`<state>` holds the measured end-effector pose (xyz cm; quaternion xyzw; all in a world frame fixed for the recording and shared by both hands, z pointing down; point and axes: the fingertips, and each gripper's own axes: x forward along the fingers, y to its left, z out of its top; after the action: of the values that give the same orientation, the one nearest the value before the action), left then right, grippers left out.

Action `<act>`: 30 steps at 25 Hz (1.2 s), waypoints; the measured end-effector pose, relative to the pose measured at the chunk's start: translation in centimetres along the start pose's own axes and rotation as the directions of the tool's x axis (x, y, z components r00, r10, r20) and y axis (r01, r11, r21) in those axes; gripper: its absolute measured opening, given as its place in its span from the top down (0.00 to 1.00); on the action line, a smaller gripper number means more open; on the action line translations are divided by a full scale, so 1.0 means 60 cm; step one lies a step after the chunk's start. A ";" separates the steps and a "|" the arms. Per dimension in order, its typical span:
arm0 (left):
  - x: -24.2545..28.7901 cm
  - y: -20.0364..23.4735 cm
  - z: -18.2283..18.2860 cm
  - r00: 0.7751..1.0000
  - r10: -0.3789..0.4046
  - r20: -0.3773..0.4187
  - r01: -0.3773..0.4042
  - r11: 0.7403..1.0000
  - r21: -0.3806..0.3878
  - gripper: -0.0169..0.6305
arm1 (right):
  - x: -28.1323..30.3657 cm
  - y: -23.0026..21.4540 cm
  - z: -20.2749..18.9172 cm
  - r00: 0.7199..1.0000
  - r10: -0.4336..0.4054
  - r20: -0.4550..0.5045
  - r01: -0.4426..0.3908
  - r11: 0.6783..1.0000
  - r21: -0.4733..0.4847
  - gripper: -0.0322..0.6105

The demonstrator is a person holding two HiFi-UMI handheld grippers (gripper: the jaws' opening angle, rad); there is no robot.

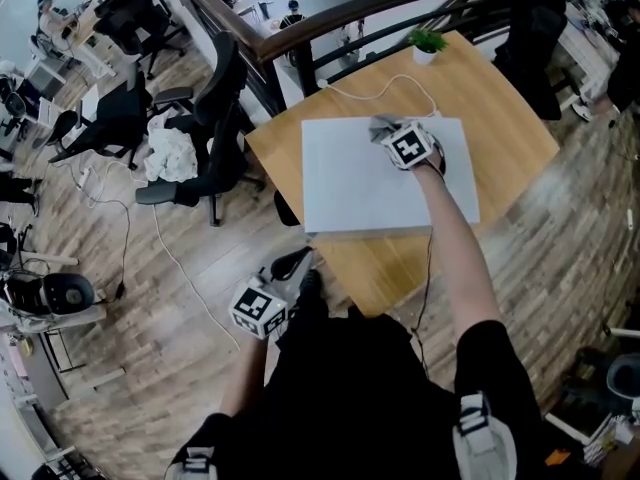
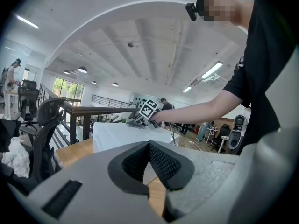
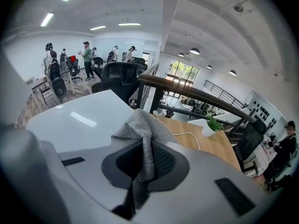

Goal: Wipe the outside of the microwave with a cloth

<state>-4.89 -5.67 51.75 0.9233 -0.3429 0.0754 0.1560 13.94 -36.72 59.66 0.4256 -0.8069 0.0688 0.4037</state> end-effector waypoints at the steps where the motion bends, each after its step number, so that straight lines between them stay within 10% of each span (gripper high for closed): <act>1: 0.000 0.002 0.000 1.000 -0.007 -0.003 0.007 1.000 0.001 0.97 | 0.003 0.007 0.005 1.000 0.004 -0.003 -0.004 1.000 -0.001 0.93; 30: -0.005 0.137 0.029 0.982 -0.180 -0.054 0.181 0.983 0.027 0.97 | 0.091 0.183 0.136 0.997 0.066 -0.047 -0.067 0.997 -0.023 0.93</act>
<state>-10.46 -11.95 52.01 0.9506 -0.2524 0.0901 0.1565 -0.73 -36.99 60.68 0.3919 -0.8119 0.0823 0.4249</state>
